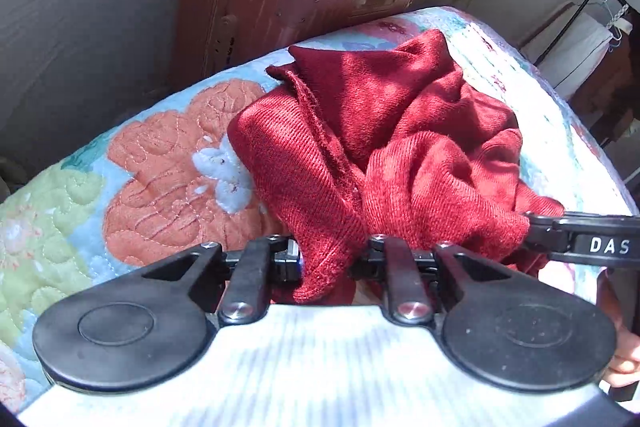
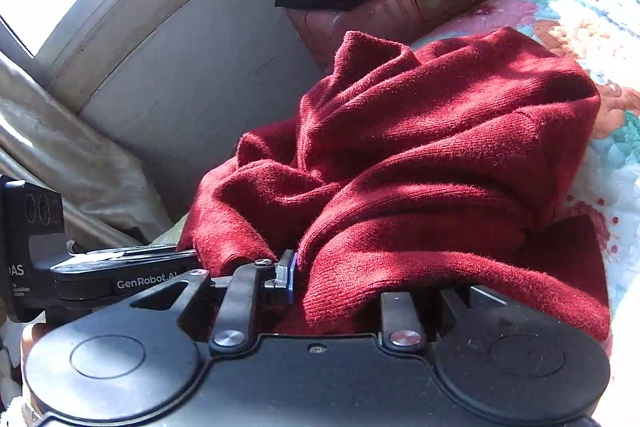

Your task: Fold clothes

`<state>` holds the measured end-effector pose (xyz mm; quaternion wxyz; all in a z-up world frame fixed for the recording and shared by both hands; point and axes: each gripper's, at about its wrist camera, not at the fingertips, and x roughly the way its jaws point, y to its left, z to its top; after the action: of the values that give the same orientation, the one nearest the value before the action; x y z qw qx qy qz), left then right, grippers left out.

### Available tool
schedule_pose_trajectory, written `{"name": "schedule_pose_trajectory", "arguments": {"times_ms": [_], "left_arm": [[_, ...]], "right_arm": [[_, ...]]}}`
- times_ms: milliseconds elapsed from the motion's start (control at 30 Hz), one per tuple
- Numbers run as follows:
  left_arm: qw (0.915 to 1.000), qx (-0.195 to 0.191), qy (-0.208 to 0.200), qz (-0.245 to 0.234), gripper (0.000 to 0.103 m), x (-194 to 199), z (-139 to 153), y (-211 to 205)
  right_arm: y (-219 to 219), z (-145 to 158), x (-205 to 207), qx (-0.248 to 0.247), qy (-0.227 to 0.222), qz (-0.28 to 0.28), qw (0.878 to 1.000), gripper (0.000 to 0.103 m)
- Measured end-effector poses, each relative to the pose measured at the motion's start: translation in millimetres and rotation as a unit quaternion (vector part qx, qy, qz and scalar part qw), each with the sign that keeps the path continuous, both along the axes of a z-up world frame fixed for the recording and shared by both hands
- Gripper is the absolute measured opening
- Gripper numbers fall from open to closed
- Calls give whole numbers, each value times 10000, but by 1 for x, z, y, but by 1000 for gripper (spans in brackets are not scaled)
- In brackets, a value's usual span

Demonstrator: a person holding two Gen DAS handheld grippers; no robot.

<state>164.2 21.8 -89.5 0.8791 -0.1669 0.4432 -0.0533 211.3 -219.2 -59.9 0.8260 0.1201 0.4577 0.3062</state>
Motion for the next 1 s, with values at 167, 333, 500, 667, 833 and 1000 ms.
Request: {"name": "schedule_pose_trajectory", "arguments": {"times_ms": [167,333,500,667,833,1000], "left_arm": [[9998,0,198,-59,32,2,-6,3],[9996,-164,207,24,61,0,-11,11],[9990,-272,341,47,66,2,-24,7],[9977,-594,307,-89,47,4,-29,-5],[9947,-959,292,-210,13,-1,-23,-8],[9934,-1043,-50,-467,11,-21,17,-12]], "right_arm": [[-28,16,-3,-109,-252,-682,9973,73],[-67,11,-9,198,-196,-1277,9914,85],[-88,-43,-3,994,1101,-1929,9700,92],[-72,-75,2,1954,1924,-2347,9326,96],[-24,-56,0,1440,1812,-1826,9556,41],[-2,-1,-32,788,557,-1329,9864,30]]}}
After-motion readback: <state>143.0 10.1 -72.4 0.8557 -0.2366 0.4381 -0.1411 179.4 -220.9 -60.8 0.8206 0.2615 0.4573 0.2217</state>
